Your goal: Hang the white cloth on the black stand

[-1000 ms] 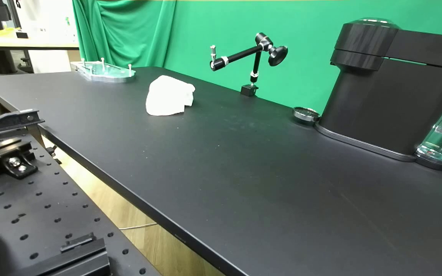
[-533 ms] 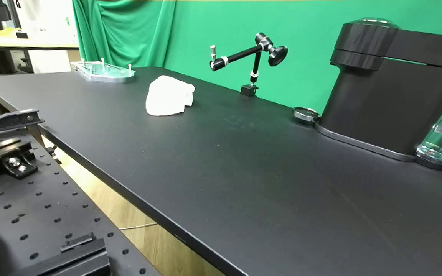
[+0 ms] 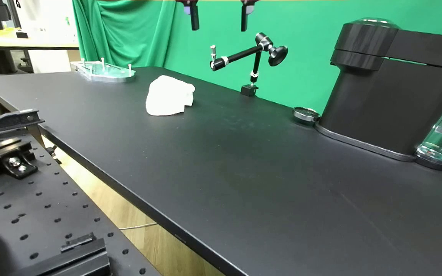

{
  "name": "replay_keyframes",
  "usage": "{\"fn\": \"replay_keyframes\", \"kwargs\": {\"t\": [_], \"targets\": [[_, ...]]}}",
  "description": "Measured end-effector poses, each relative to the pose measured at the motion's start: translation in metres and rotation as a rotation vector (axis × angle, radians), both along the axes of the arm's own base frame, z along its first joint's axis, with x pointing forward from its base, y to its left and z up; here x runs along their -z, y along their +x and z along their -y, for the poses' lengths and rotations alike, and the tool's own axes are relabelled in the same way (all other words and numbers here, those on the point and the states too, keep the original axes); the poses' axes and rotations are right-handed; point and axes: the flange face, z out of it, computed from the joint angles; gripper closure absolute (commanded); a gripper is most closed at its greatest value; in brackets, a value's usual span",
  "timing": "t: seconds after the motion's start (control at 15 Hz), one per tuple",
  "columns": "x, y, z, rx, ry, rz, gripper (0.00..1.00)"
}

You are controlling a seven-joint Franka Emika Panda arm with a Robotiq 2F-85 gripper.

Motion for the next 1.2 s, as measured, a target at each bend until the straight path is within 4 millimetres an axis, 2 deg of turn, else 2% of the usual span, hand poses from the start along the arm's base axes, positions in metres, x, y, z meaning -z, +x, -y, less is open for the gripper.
{"fn": "replay_keyframes", "kwargs": {"t": [0.4, 0.6, 1.2], "targets": [[0.056, 0.003, -0.086, -0.133, 0.081, -0.008, 0.00], [0.081, -0.003, -0.115, -0.186, 0.112, -0.060, 0.00], [0.080, -0.001, -0.109, -0.175, 0.110, -0.055, 0.00]]}}
